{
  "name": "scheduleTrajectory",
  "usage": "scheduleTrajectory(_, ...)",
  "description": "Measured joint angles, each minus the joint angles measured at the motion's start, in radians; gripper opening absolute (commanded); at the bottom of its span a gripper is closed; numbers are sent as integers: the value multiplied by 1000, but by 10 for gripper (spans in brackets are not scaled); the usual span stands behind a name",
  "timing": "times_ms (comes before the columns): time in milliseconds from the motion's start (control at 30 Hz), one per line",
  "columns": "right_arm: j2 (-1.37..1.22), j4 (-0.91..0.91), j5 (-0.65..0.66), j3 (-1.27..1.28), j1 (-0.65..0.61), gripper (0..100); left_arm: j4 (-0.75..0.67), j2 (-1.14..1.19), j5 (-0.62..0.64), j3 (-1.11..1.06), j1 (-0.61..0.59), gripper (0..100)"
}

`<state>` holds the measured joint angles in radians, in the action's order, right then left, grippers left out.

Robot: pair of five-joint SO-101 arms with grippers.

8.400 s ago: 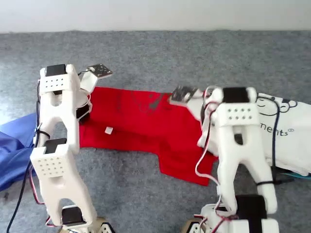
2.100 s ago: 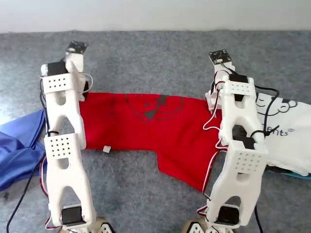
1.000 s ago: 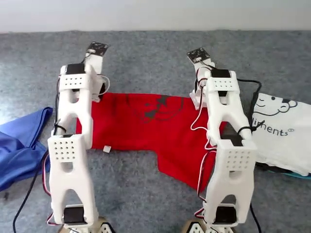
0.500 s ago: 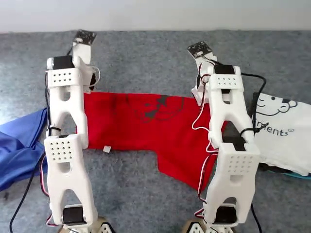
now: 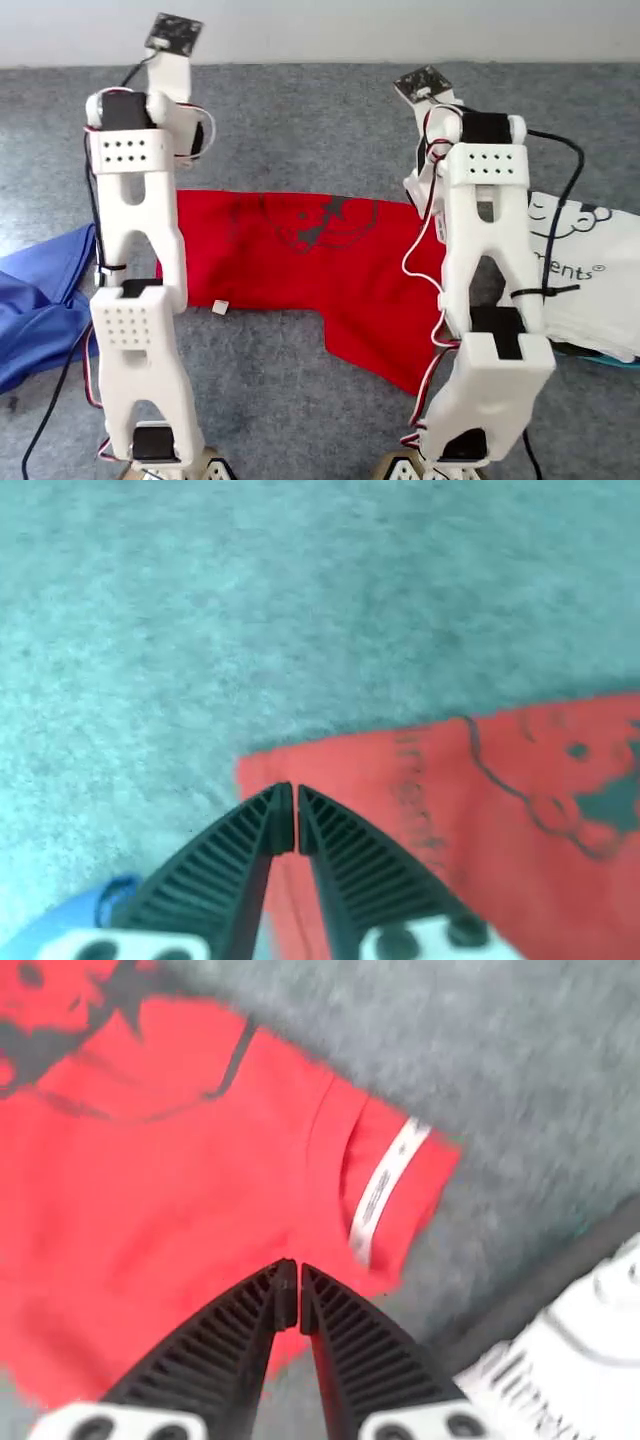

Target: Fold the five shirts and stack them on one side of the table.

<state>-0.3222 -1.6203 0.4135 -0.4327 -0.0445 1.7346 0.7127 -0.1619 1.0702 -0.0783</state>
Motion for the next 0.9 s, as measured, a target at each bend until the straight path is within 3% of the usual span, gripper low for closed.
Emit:
scheduleTrajectory(133, 8, -126, 0, 0, 0, 19, 0, -166, 0, -269, 43, 14)
scheduleTrajectory(300, 44, -133, 0, 115, 0, 20, 0, -348, -8, -637, 58, 14)
scheduleTrajectory(500, 61, -132, 0, 331, -86, 20, -20, -486, -63, -970, 32, 14)
scheduleTrajectory(900, 64, 117, 0, 732, -135, 20, -285, -496, -110, -1407, -8, 14)
